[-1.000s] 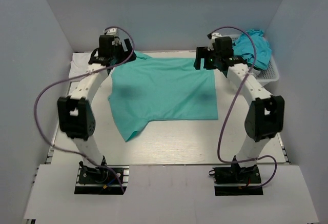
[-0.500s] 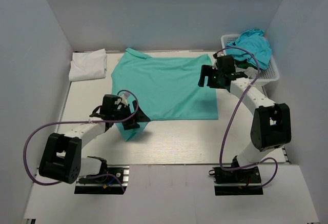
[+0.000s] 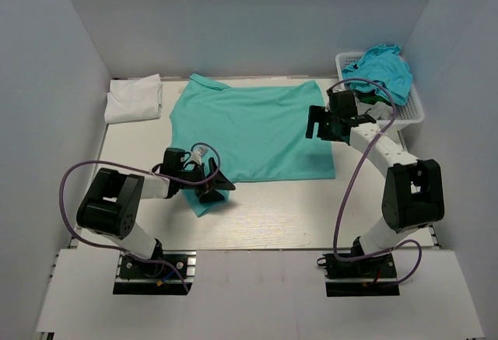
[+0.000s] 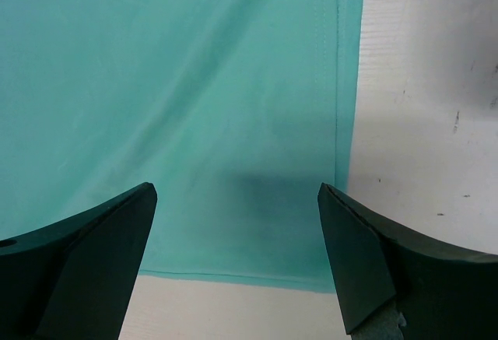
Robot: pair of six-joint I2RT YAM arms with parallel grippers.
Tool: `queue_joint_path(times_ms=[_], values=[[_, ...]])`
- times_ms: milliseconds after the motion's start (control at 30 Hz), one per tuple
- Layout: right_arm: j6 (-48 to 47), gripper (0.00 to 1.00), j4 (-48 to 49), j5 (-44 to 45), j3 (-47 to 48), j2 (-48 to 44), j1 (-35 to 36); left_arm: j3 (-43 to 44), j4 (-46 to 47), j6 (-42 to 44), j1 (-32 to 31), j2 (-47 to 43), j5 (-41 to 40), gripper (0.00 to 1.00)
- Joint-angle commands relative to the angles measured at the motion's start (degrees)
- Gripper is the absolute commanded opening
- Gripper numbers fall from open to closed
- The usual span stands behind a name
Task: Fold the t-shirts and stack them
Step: Grap the side of the flattened tshirt closest away from the robot with both arms
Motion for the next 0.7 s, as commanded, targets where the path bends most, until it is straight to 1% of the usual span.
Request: queue_joint_path(times_ms=[0,67,100,133,167,200,233,267,300,367,400,467,500,533,633,667], values=[[0.53,0.90,0.10,1.63,-1.04,-4.08,-0.11,-0.25,-5.49,4.24,-0.92,1.35,-2.79,1.00],[0.62,0.90,0.45,1.11,-2.18,-5.92,-0.02,2.81,-9.88,5.74,-1.44,-1.54,-5.15,1.00],[0.62,0.90,0.46,1.02,-2.36,-6.29,-0.02,4.31,-15.73,7.66,-1.45,-5.56,-6.73,1.00],[0.70,0.90,0.63,1.28,-3.06,-7.07,-0.02,6.07,-19.36,8.64,-1.45,-7.69,-11.18,1.00],[0.97,0.90,1.15,1.37,-3.24,-7.43,-0.02,10.09,-23.05,9.52,-1.45,-9.80,-13.84,1.00],[1.06,0.90,1.51,1.46,-3.68,-9.17,0.06,12.21,-30.13,10.83,-1.45,-11.73,-19.09,1.00],[2.01,0.90,1.86,1.63,-4.20,-9.62,-0.02,14.32,-33.42,11.36,-1.45,-15.06,-21.75,1.00],[2.37,0.90,2.04,1.72,-4.38,-10.85,-0.11,18.09,-36.67,11.37,-1.45,-16.48,-24.39,1.00],[2.90,0.90,2.91,1.55,-5.51,-11.56,-0.11,19.69,-42.62,10.50,-1.45,-17.80,-29.72,1.00],[4.74,0.90,4.05,0.94,-6.57,-13.05,-0.11,22.69,-47.67,8.04,-1.45,-21.50,-34.15,1.00],[6.58,0.90,5.36,1.28,-8.23,-13.84,-0.11,22.70,-52.04,4.46,-1.45,-22.55,-37.65,1.00],[8.43,0.90,5.90,2.59,-9.13,-14.64,-0.20,22.61,-56.46,0.32,-1.45,-24.66,-40.92,1.00],[9.14,0.90,5.73,3.47,-9.83,-15.07,-0.11,21.91,-58.57,-1.62,-0.93,-26.24,-43.37,1.00],[11.75,0.90,4.69,5.83,-10.35,-15.69,-0.29,19.56,-61.81,-4.94,-0.40,-26.86,-44.44,1.00],[14.84,0.90,3.27,8.13,-12.98,-17.27,-0.37,13.93,-63.95,-9.45,-0.39,-28.09,-46.73,1.00],[15.03,0.90,3.62,8.66,-13.61,-17.80,-0.11,12.51,-63.95,-11.29,-1.18,-28.71,-46.74,0.94]])
